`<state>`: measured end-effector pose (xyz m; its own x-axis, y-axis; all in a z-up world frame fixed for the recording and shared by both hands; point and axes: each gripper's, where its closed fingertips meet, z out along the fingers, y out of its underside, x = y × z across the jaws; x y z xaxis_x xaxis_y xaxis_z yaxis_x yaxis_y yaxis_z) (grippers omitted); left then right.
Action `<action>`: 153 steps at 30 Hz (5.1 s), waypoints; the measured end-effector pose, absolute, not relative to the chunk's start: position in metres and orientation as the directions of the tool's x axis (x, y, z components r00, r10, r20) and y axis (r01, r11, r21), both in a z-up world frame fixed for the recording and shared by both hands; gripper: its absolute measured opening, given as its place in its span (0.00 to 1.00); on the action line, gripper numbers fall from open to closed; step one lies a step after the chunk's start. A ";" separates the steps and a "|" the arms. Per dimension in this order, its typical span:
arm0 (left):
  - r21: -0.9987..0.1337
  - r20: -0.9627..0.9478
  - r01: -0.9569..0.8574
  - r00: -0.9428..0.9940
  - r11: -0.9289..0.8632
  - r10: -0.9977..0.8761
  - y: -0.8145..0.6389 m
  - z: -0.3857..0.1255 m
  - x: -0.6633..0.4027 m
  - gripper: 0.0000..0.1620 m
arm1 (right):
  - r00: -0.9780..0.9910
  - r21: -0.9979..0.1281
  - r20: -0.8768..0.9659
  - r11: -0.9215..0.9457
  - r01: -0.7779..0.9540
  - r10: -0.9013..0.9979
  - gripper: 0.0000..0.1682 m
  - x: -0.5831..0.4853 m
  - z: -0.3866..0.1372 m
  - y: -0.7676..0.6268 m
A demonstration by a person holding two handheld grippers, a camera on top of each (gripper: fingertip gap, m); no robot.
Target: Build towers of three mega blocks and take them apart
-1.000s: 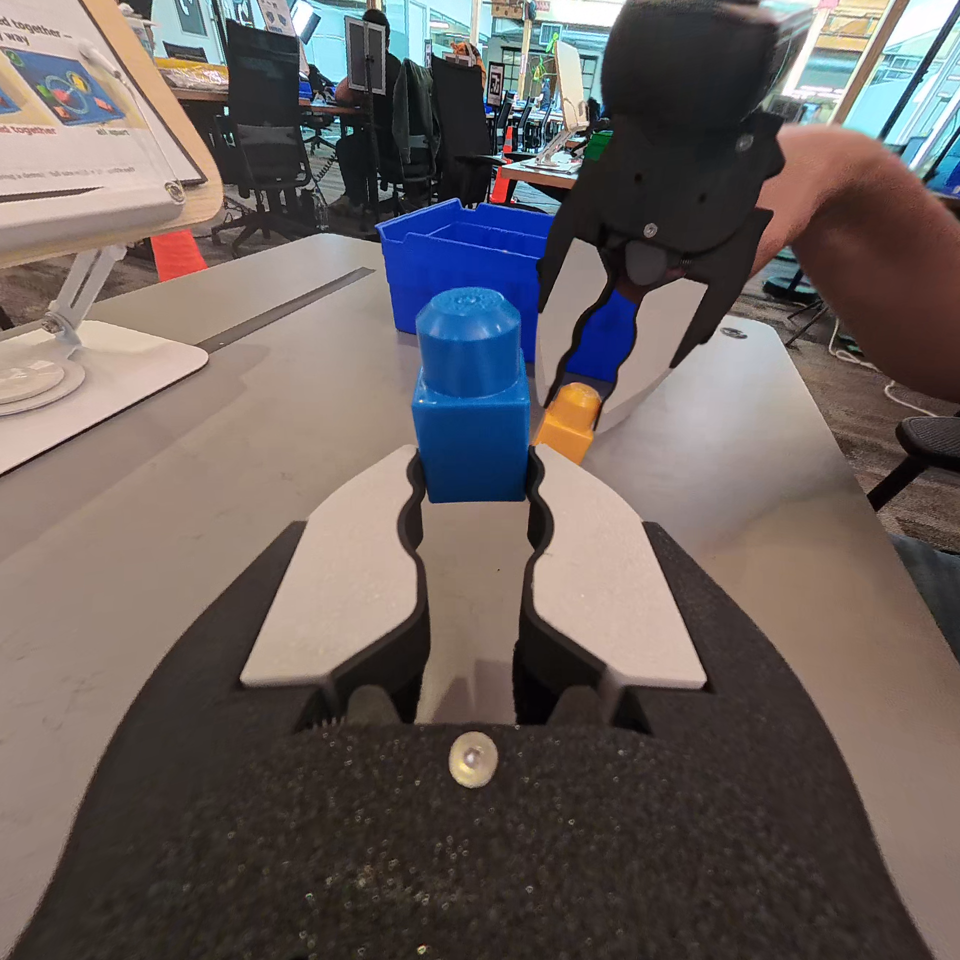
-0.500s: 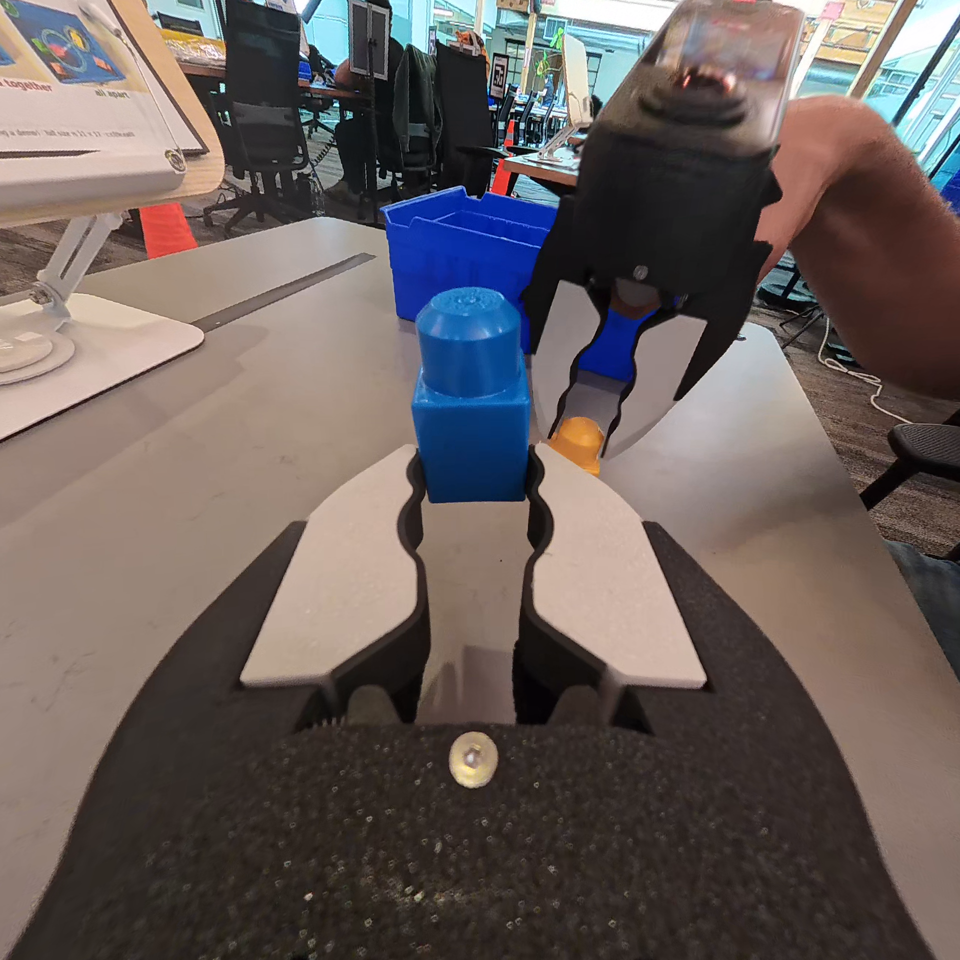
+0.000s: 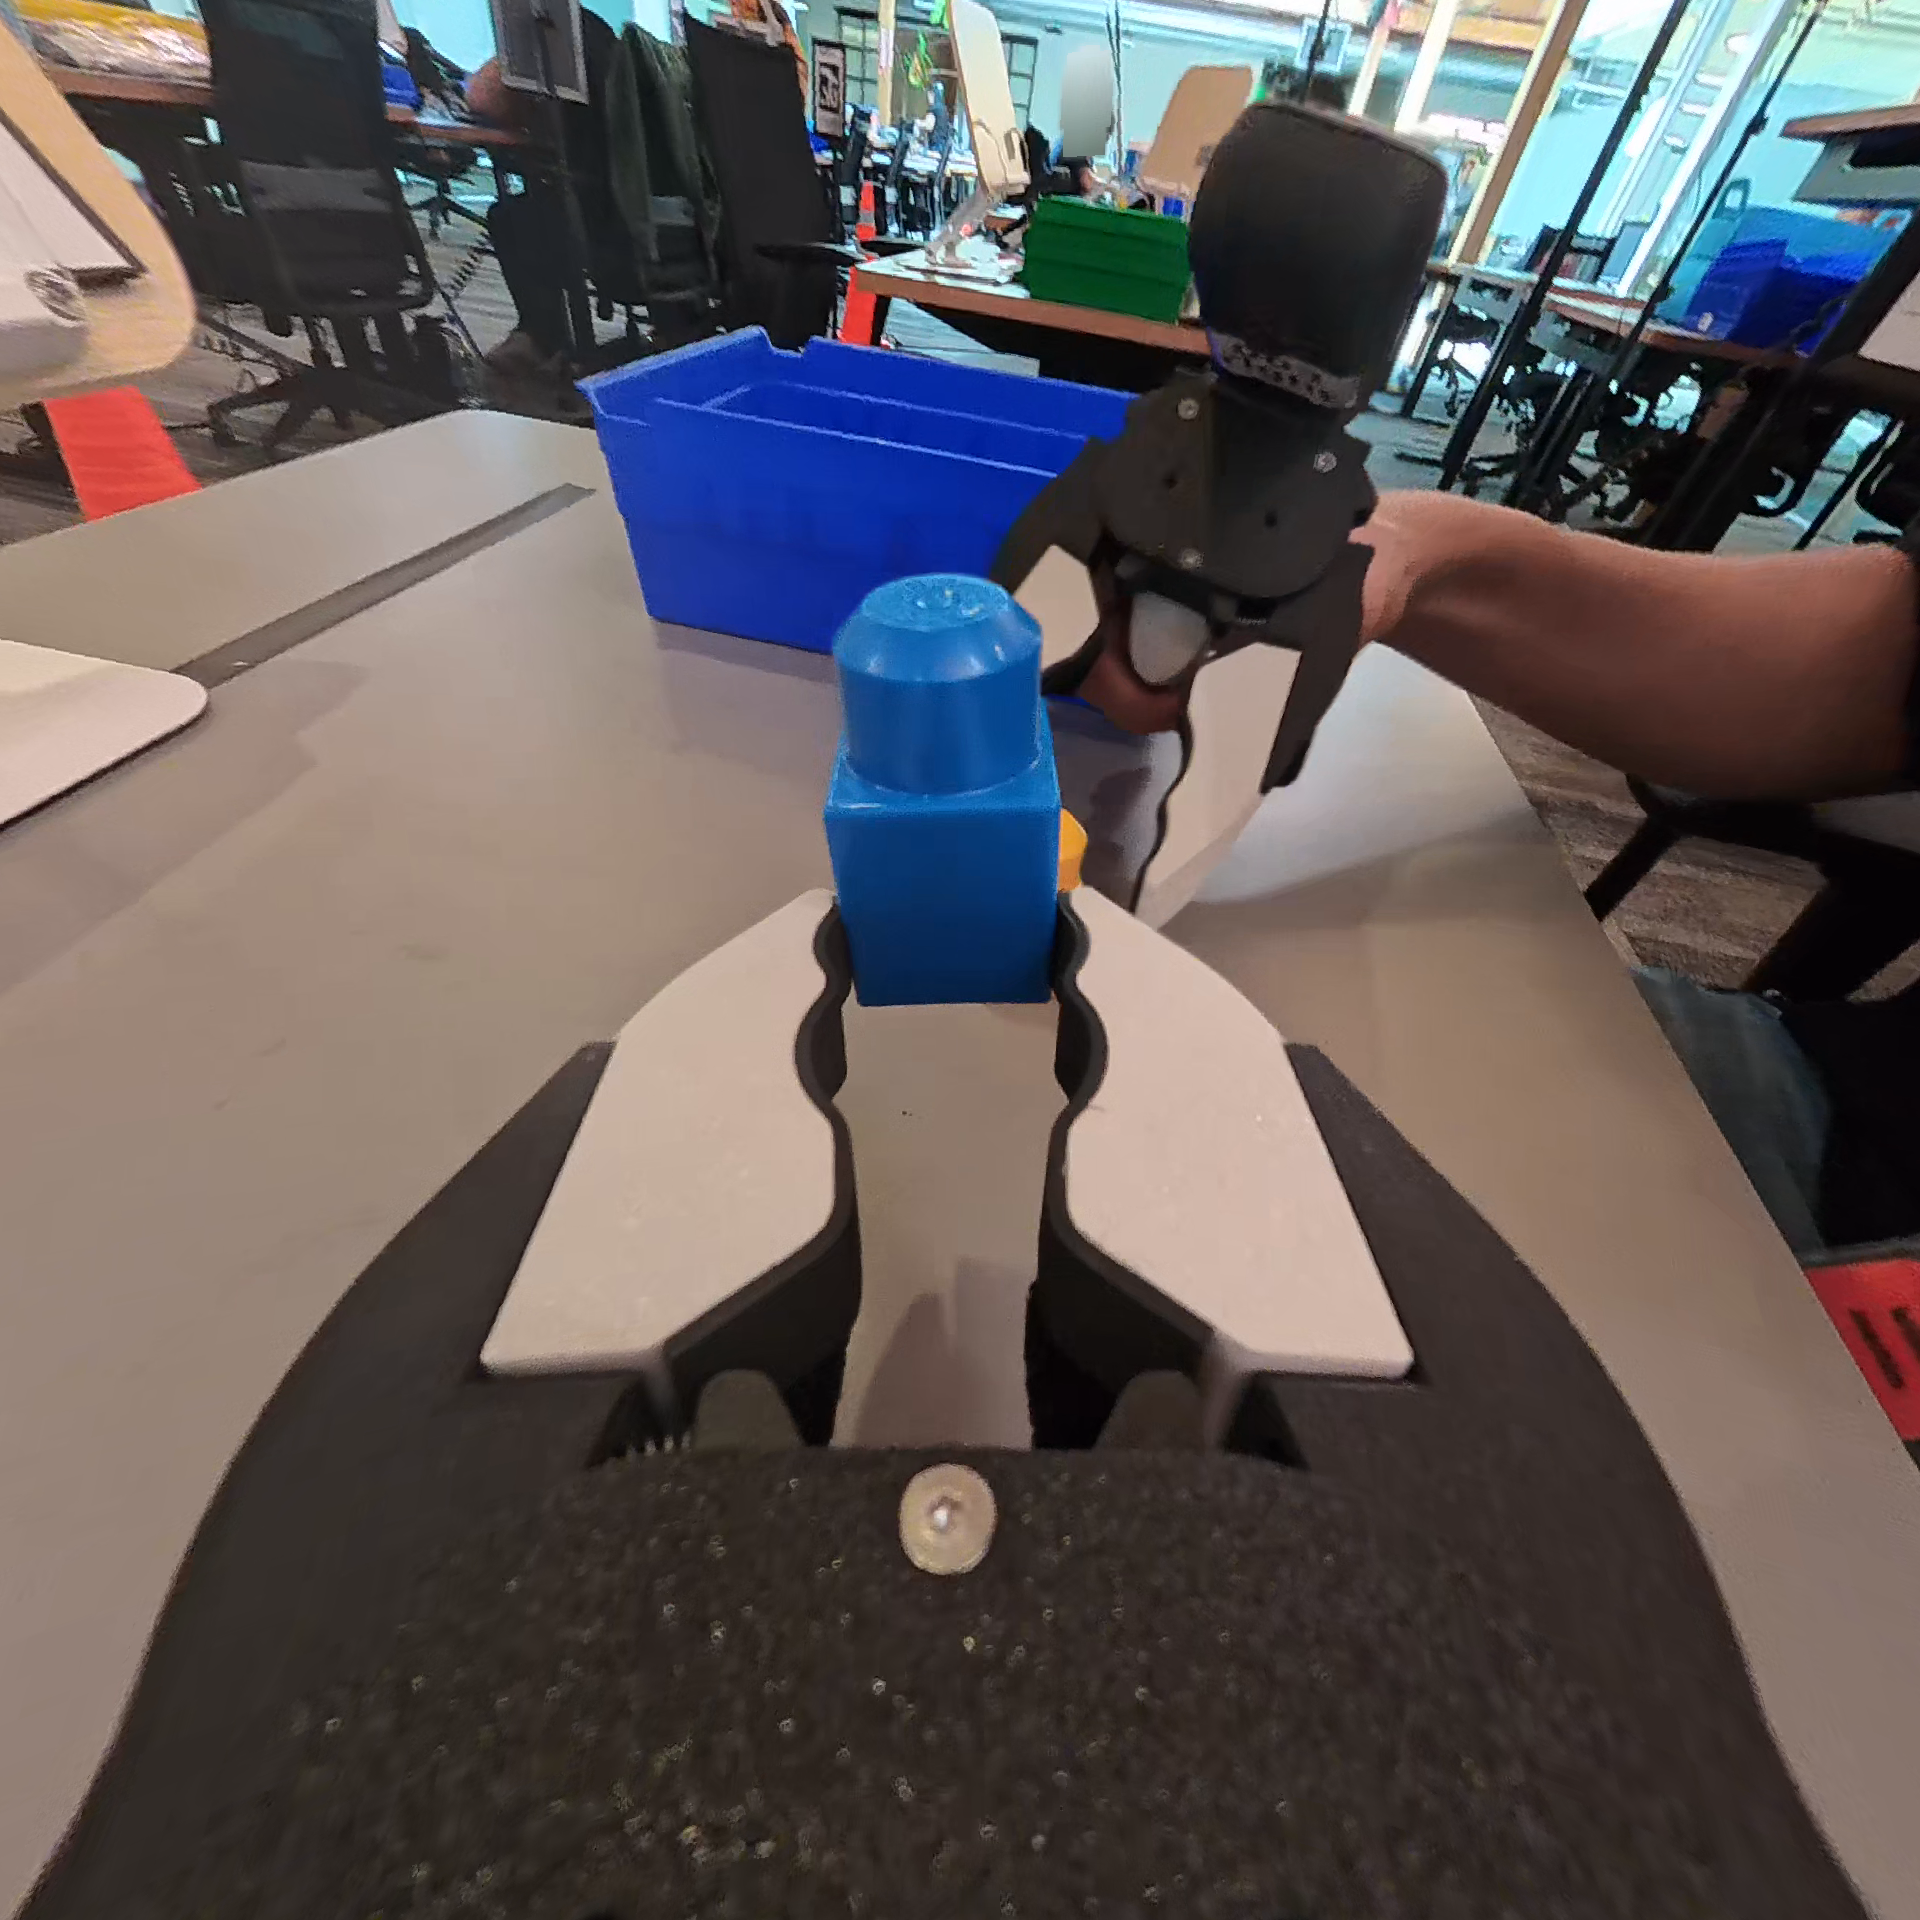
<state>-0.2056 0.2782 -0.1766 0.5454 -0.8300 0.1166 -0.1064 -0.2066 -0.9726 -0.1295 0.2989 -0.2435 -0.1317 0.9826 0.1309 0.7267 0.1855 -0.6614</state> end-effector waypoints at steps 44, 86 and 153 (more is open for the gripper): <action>-0.982 0.151 -0.026 0.481 -0.186 -0.864 0.280 -0.162 -0.177 0.22 | -0.326 -0.690 -0.085 0.180 0.701 0.942 0.22 -0.198 -0.116 0.279; -0.983 0.177 0.047 0.517 -0.179 -0.838 0.288 -0.158 -0.187 0.22 | -0.070 -0.935 -0.073 -0.044 0.351 0.995 0.34 -0.182 -0.080 0.302; -0.634 -0.032 0.189 0.963 -0.750 0.269 0.210 -0.230 -0.572 0.22 | -0.350 -0.988 -0.157 -0.148 0.053 0.924 0.20 -0.186 -0.142 0.277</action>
<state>-0.5717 0.2104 -0.2296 0.9626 0.2690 -0.0318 0.1886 -0.7501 -0.6339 -0.1863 0.2767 -0.1424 -0.3497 0.9237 -0.1566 0.0526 -0.1475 -0.9877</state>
